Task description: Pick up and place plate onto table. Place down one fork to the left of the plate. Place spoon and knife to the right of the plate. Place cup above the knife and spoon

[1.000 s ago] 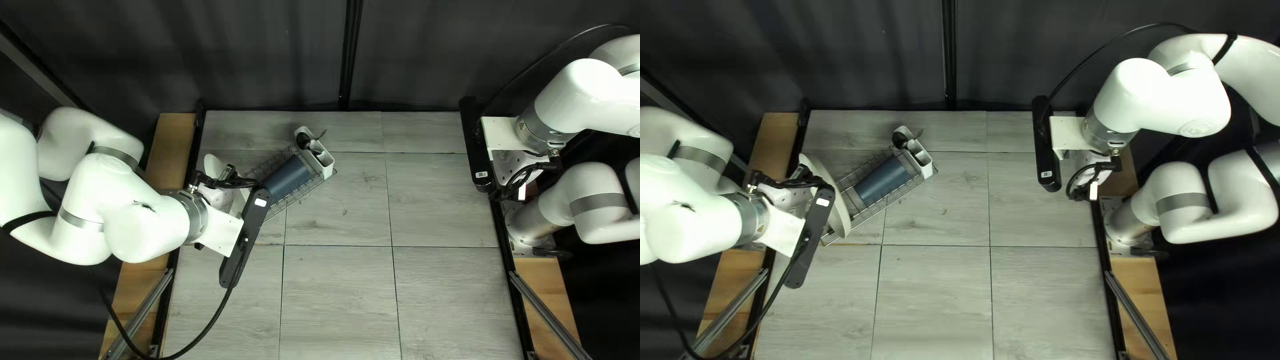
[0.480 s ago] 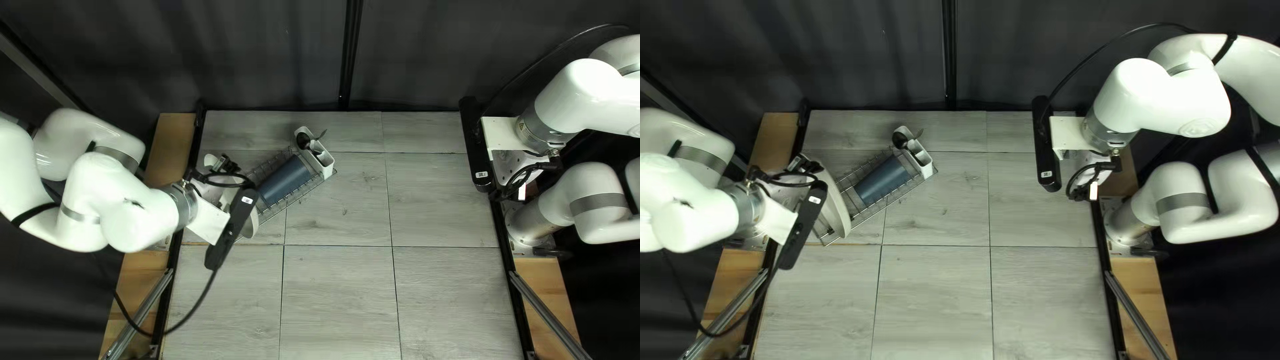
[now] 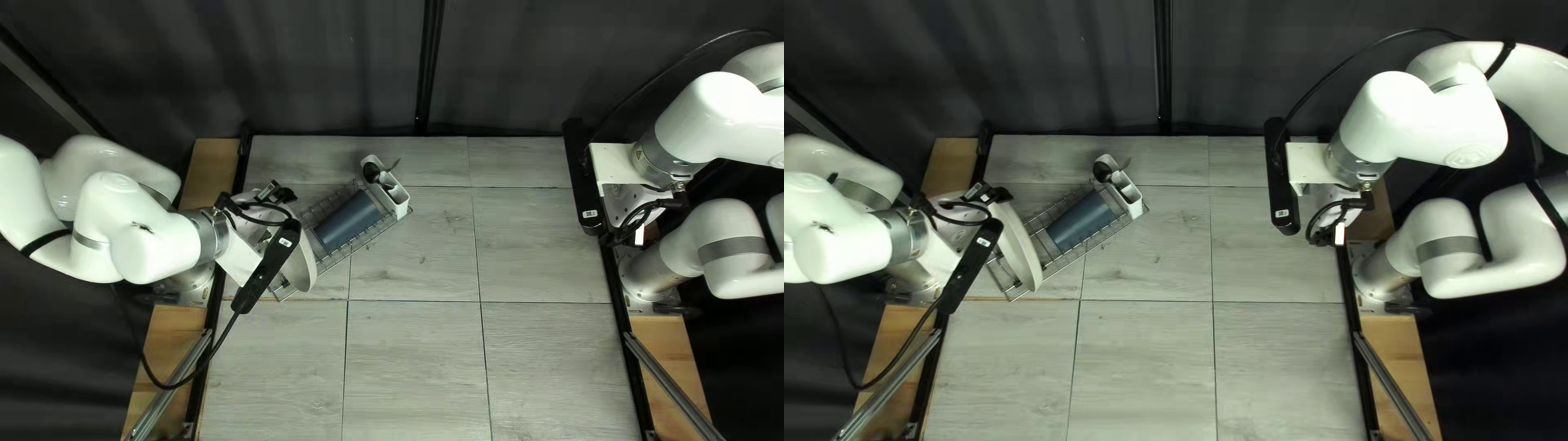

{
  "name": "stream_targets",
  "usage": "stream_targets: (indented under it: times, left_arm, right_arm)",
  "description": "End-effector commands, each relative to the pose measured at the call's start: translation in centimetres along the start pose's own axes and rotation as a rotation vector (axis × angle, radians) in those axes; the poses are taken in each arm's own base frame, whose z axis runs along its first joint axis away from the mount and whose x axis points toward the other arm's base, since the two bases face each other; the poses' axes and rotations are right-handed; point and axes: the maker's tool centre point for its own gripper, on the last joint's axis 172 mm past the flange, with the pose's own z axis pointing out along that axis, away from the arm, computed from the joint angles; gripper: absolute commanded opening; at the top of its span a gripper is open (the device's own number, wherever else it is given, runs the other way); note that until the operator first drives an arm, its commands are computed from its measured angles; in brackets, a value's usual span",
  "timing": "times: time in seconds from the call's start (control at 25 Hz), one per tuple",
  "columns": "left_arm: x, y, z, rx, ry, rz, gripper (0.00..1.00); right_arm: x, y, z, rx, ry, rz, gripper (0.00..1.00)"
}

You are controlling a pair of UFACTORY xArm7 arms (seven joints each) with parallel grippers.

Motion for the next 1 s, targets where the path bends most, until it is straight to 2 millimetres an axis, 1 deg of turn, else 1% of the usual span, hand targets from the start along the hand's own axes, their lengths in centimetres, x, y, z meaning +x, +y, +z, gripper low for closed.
stream_targets:
  times: [0.04, 0.12, 0.28, 0.4, 0.64, 0.76, 0.8, 0.88, 0.96, 1.0]
  left_arm:
    - [0.2, -0.2, 1.2, 0.011, -0.004, 0.007, 1.0]
    - [0.1, -0.1, 2.0, 0.012, -0.009, 0.008, 1.0]
    - [-0.3, 0.2, 2.9, 0.013, -0.016, 0.006, 1.0]
    - [-0.4, 0.3, 3.3, 0.013, -0.024, 0.009, 1.0]
    - [-0.8, 0.5, 3.3, 0.02, -0.028, 0.009, 1.0]
    - [-1.0, 0.4, 3.5, 0.027, -0.029, 0.006, 0.88]
    - [-1.1, 0.2, 3.6, 0.032, -0.028, 0.002, 0.88]
    - [-1.1, -0.1, 3.7, 0.041, -0.027, -0.004, 0.28]
    - [-1.0, -0.4, 3.8, 0.048, -0.026, -0.006, 0.11]
    - [-0.9, -0.6, 3.9, 0.054, -0.027, -0.007, 0.08]
  right_arm:
    - [0.0, 0.0, 0.0, 0.0, 0.0, 0.0, 1.0]
    - [0.0, 0.0, 0.0, 0.0, 0.0, 0.0, 1.0]
    - [0.0, 0.0, 0.0, 0.0, 0.0, 0.0, 1.0]
    - [0.0, 0.0, 0.0, 0.0, 0.0, 0.0, 1.0]
    - [0.0, 0.0, 0.0, 0.0, 0.0, 0.0, 1.0]
    - [0.0, 0.0, 0.0, 0.0, 0.0, 0.0, 1.0]
    - [0.0, 0.0, 0.0, 0.0, 0.0, 0.0, 1.0]
    - [0.0, 0.0, 0.0, 0.0, 0.0, 0.0, 1.0]
    - [0.0, 0.0, 0.0, 0.0, 0.0, 0.0, 1.0]
    - [0.0, 0.0, 0.0, 0.0, 0.0, 0.0, 1.0]
